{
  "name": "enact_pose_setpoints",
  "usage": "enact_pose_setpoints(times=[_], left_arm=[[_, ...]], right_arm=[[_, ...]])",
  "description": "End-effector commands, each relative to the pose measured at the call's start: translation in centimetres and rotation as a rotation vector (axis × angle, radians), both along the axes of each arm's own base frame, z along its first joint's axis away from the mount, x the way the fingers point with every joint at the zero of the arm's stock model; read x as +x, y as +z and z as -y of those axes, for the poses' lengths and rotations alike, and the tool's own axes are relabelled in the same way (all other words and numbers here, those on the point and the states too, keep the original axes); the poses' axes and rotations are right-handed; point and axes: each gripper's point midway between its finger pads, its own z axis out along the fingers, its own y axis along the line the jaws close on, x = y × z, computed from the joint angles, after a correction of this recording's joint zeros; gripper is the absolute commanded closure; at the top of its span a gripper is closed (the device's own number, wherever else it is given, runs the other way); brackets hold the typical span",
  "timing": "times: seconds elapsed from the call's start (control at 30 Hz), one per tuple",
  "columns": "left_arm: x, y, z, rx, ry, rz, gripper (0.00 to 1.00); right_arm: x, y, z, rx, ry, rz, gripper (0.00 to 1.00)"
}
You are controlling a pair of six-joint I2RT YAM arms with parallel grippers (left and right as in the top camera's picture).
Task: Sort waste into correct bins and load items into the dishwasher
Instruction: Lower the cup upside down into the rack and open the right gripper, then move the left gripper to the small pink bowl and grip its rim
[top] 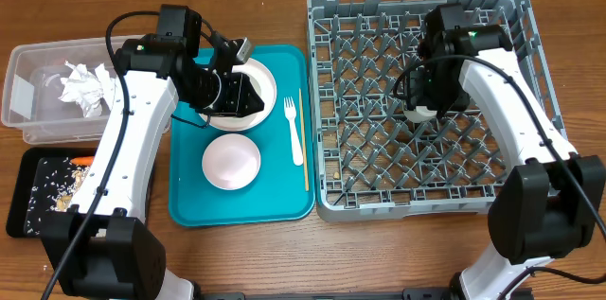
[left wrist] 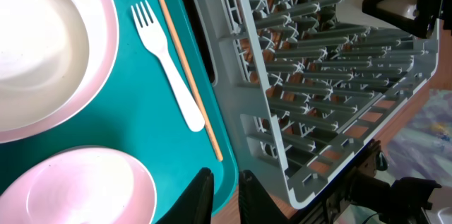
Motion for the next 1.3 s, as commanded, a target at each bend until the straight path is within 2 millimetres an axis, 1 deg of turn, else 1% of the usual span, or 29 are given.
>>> enact_pose_setpoints(times=[0.0, 0.03, 0.1, 0.13, 0.23, 0.3, 0.37, 0.43, 0.5, 0.57, 0.67, 0.7, 0.73, 0.8, 0.83, 0.9, 0.93, 1.0, 1.07, 1.17, 1.27], left_arm=[[-0.1, -0.2, 0.2, 0.002, -0.001, -0.012, 0.82], [-0.1, -0.2, 0.2, 0.002, -0.001, -0.011, 0.81], [-0.1, -0.2, 0.2, 0.002, -0.002, -0.011, 0.79], [-0.1, -0.2, 0.2, 0.002, -0.002, -0.011, 0.79], [0.0, -0.1, 0.2, 0.002, -0.002, -0.007, 0.79], [0.2, 0.3, 0.1, 0.001, 0.001, 0.008, 0.81], [0.6, 1.3, -0.3, 0.015, 0.014, 0.043, 0.81], [1.0, 2.5, -1.2, 0.049, 0.054, 0.079, 0.81], [1.2, 3.6, -2.4, 0.104, 0.118, 0.104, 0.82], [1.0, 4.4, -4.0, 0.182, 0.193, 0.126, 0.81], [0.2, 4.7, -7.3, 0.341, 0.342, 0.112, 0.79], [-0.4, 4.3, -8.8, 0.411, 0.401, 0.083, 0.78], [-0.7, 4.1, -9.3, 0.439, 0.421, 0.067, 0.78], [-1.5, 3.1, -10.2, 0.492, 0.451, 0.021, 0.74], [-2.4, 2.0, -10.4, 0.512, 0.444, -0.029, 0.70], [-3.4, 0.6, -10.5, 0.531, 0.429, -0.082, 0.61], [-3.9, -0.2, -10.6, 0.544, 0.423, -0.110, 0.60], [-4.5, -1.7, -11.0, 0.578, 0.416, -0.148, 0.59], [-4.8, -3.4, -11.2, 0.591, 0.410, -0.171, 0.53], [-5.7, -6.1, -11.2, 0.600, 0.398, -0.207, 0.49], [-6.5, -8.1, -11.3, 0.609, 0.391, -0.234, 0.49]], right_arm=[[0.0, -0.2, 0.3, -0.011, 0.002, -0.002, 0.16], [0.0, -0.2, 0.3, -0.011, 0.001, -0.002, 0.12], [0.0, -0.2, 0.3, -0.011, 0.002, -0.003, 0.02], [0.0, -0.2, 0.3, -0.011, 0.002, -0.003, 0.00], [0.0, 0.0, 0.3, -0.010, 0.002, -0.001, 0.00], [0.2, 0.8, 0.1, -0.002, 0.002, 0.007, 0.00], [0.5, 2.2, -0.3, 0.026, 0.005, 0.019, 0.00], [0.8, 4.4, -1.1, 0.069, 0.012, 0.037, 0.00], [0.7, 6.5, -1.6, 0.102, 0.017, 0.045, 0.00], [0.2, 8.5, -2.0, 0.125, 0.021, 0.044, 0.00], [-0.7, 10.3, -3.0, 0.188, 0.031, 0.030, 0.00], [-1.2, 10.7, -3.9, 0.240, 0.037, 0.010, 0.00], [-1.4, 10.7, -4.1, 0.254, 0.039, 0.002, 0.00], [-2.0, 10.6, -4.5, 0.282, 0.039, -0.028, 0.00], [-2.3, 10.4, -4.5, 0.282, 0.037, -0.042, 0.00], [-2.5, 10.3, -4.6, 0.284, 0.036, -0.052, 0.00], [-2.5, 10.2, -4.6, 0.284, 0.036, -0.053, 0.00], [-2.5, 10.2, -4.6, 0.283, 0.036, -0.055, 0.00], [-2.5, 10.2, -4.6, 0.283, 0.036, -0.054, 0.00], [-2.5, 10.2, -4.6, 0.283, 0.036, -0.054, 0.00], [-2.5, 10.2, -4.6, 0.283, 0.036, -0.054, 0.00]])
